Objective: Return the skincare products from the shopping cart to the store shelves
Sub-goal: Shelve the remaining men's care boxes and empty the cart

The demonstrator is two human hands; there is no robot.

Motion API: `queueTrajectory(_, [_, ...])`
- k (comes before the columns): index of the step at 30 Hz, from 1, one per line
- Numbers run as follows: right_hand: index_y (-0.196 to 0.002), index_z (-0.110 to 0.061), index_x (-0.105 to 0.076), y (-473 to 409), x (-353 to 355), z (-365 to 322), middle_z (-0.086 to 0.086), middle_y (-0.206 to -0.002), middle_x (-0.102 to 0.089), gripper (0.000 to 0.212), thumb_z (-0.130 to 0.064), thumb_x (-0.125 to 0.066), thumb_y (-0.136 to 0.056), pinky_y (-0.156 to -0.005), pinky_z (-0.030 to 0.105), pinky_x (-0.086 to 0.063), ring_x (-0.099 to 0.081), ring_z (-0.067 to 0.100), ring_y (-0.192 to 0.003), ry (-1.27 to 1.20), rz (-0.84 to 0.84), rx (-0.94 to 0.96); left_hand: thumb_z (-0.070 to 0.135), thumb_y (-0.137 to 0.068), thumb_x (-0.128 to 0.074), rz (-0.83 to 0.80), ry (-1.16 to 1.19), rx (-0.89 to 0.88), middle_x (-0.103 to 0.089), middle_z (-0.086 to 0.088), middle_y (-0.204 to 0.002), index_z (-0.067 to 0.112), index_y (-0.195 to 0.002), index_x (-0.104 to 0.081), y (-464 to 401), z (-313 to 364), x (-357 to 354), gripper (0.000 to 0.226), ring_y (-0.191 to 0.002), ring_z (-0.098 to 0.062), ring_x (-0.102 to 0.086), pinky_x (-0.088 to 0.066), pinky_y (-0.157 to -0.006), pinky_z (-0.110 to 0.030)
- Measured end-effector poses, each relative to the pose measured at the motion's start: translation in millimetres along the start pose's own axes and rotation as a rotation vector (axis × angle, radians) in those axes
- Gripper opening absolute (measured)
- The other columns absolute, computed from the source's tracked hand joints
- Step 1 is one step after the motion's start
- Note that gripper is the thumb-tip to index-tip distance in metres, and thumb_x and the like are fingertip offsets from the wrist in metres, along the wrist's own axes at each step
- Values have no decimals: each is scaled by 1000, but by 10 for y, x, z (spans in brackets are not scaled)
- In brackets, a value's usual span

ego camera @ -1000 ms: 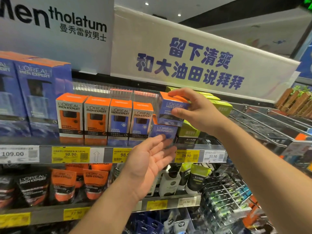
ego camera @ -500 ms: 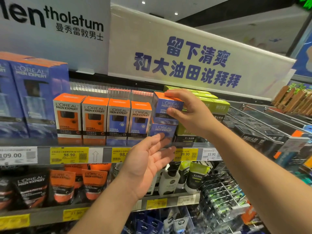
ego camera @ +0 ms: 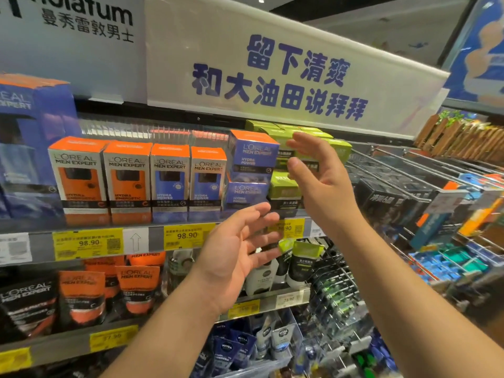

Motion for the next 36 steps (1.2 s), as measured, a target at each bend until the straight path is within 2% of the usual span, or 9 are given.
queueTrajectory(3, [-133,-22,-60,356,290,39,-5,-129,-67,35,-31,-60,-99,-100,56,-53,-61,15,-124,-57,124,-33,31,-94,-56,-83,-40,37,-76,-8,-116,15,-126,-68,2,-205,-188,37,-101,-28,-69,-55,-89,-46])
queueTrajectory(7, [-123,-26,-65,907,685,155,-1,-124,-72,24,-25,-56,-100,-93,46,-58,-66,17,-119,-141,245,-146,37,-81,-58,-207,-67,156,-73,-13,-122,12,-128,-67,26,-635,-505,54,-116,-40,-67,-52,-97,-52])
queueTrajectory(10, [-122,-20,-68,1374,1003,312,8,-121,-73,26,-25,-53,-102,-98,49,-56,-68,26,-116,-161,314,-262,34,-80,-58,-265,-88,246,-74,-13,-117,9,-128,-67,54,-997,-732,55,-112,-40,-67,-51,-98,-53])
queueTrajectory(13, [-121,-18,-70,1885,1332,491,8,-121,-74,34,-39,-56,-98,-100,53,-54,-69,26,-116,-127,393,-396,35,-79,-58,-322,-137,353,-74,-13,-120,10,-126,-68,118,-1423,-966,54,-105,-35,-68,-51,-100,-54])
queueTrajectory(16, [-119,-21,-71,2335,1628,618,8,-119,-75,39,-46,-56,-94,-100,55,-55,-70,29,-114,-103,459,-484,35,-75,-59,-384,-172,452,-74,-10,-112,12,-119,-70,213,-1867,-1211,51,-101,-33,-68,-52,-92,-48])
queueTrajectory(22, [-114,-20,-72,3341,2215,824,10,-112,-77,28,-36,-55,-97,-89,35,-57,-72,23,-103,-114,641,-627,30,-92,-52,-475,-276,643,-74,-7,-108,15,-112,-70,524,-2799,-1665,30,-95,-29,-69,-52,-86,-42])
queueTrajectory(28, [-109,-23,-71,4527,2673,1135,-1,-102,-78,21,-28,-52,-101,-74,21,-55,-72,14,-94,-157,808,-854,37,-67,-62,-523,-426,800,-74,-6,-110,16,-110,-70,934,-3682,-1932,48,-92,-26,-68,-52,-83,-40])
queueTrajectory(33, [-107,-22,-70,5531,2905,1631,0,-96,-76,20,-32,-52,-106,-71,29,-52,-70,21,-87,-279,925,-1070,28,-95,-53,-490,-543,932,-71,-7,-111,16,-107,-69,1165,-4410,-1931,23,-92,-27,-66,-53,-84,-39])
queueTrajectory(36, [-106,-21,-70,6146,2957,2001,3,-94,-73,20,-28,-51,-107,-68,30,-50,-69,18,-81,-326,970,-1209,28,-99,-50,-450,-636,976,-71,-5,-103,16,-102,-67,1253,-4816,-1884,21,-85,-25,-67,-55,-76,-36])
Point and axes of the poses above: each hand's wrist, its own y-axis away from the middle knuckle, its own x-axis out of the back of the hand, z = x × y, the point moved 10 cm from there along -y, towards the middle knuckle
